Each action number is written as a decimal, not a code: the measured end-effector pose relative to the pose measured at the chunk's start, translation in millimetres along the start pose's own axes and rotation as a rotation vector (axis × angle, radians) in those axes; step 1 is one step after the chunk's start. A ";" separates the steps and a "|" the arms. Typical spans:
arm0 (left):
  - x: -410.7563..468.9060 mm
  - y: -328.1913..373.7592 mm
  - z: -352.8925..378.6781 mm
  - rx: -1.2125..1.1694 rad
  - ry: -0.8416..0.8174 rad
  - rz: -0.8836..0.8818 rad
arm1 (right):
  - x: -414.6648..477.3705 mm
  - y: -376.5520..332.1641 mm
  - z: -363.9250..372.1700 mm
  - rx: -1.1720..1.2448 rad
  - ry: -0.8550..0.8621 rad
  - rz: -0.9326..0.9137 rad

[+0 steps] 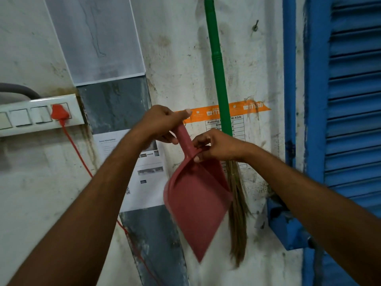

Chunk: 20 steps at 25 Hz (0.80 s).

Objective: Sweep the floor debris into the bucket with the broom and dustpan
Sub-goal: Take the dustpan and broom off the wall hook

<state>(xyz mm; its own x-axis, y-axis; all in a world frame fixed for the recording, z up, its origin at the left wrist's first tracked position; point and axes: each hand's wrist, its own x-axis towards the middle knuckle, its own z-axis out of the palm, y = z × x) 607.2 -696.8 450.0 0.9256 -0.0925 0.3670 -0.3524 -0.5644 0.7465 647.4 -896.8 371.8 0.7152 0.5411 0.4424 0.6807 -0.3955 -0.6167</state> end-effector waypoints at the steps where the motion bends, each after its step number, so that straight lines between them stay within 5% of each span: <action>1: -4.4 -5.1 6.7 -0.115 0.034 -0.009 | 0.3 4.3 2.7 0.018 0.036 -0.006; 9: 12.9 -20.0 70.3 -0.283 0.181 0.083 | 12.9 1.6 -1.3 -0.148 0.112 0.048; 15: 51.0 13.3 45.2 -0.301 0.079 0.027 | 46.5 -23.9 -83.6 -0.255 0.720 0.036; 20: 78.9 83.2 5.9 -0.191 -0.126 0.175 | 99.6 -48.7 -150.1 -0.200 0.989 0.005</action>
<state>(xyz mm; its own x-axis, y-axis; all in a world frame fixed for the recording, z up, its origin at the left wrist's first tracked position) 651.8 -755.9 537.8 0.8540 -0.2829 0.4366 -0.5170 -0.3669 0.7734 709.3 -934.9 543.7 0.4670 -0.2835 0.8376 0.6262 -0.5627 -0.5396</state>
